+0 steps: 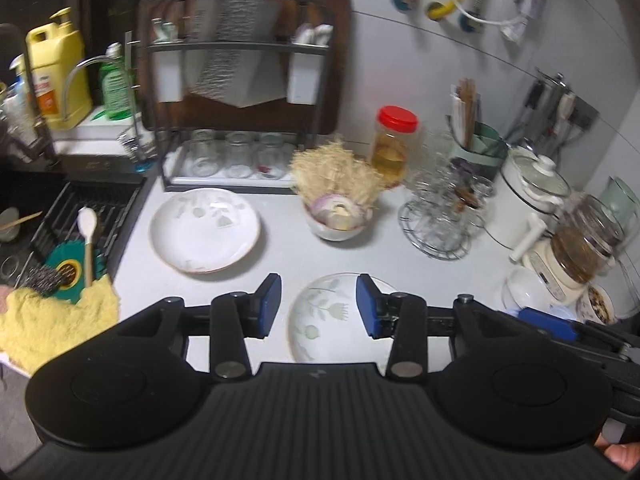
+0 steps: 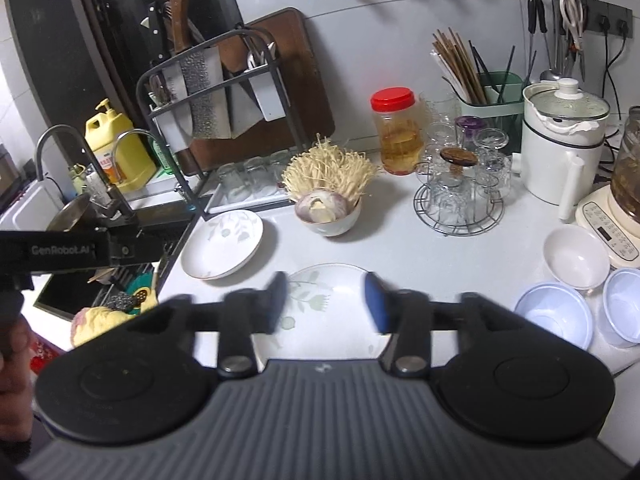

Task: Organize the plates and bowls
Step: 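Move both grippers toward the other leaf plate near the sink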

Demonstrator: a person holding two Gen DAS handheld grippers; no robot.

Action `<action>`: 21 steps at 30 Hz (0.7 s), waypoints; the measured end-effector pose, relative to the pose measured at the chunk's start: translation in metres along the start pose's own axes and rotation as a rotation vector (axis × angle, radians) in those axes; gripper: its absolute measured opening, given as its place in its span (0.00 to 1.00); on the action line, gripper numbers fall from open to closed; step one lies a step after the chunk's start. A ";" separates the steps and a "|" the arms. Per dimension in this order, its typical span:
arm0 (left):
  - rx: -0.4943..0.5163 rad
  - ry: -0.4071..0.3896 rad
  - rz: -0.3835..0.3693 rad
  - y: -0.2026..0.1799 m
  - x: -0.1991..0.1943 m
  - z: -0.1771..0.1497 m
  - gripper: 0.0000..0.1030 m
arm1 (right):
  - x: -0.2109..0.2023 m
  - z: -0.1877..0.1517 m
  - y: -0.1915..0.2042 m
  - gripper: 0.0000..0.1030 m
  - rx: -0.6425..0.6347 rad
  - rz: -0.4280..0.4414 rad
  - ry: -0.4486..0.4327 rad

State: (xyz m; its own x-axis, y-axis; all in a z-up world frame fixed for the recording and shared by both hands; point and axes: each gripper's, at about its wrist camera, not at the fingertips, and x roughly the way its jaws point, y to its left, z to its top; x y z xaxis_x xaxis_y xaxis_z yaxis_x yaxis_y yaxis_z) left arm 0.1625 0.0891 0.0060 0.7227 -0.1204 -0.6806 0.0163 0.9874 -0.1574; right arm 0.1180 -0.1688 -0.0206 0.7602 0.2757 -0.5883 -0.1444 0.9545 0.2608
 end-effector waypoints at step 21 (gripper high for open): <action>-0.125 -0.001 0.124 0.108 0.004 0.003 0.58 | 0.067 0.011 0.074 0.59 -0.048 0.099 0.108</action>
State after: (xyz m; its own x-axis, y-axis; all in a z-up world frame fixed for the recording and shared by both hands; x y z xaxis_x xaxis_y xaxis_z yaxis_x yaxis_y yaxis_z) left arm 0.1693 0.1951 -0.0116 0.7145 0.0012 -0.6996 -0.1586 0.9743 -0.1603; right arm 0.1647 -0.0814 -0.0324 0.6684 0.3768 -0.6413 -0.2470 0.9257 0.2865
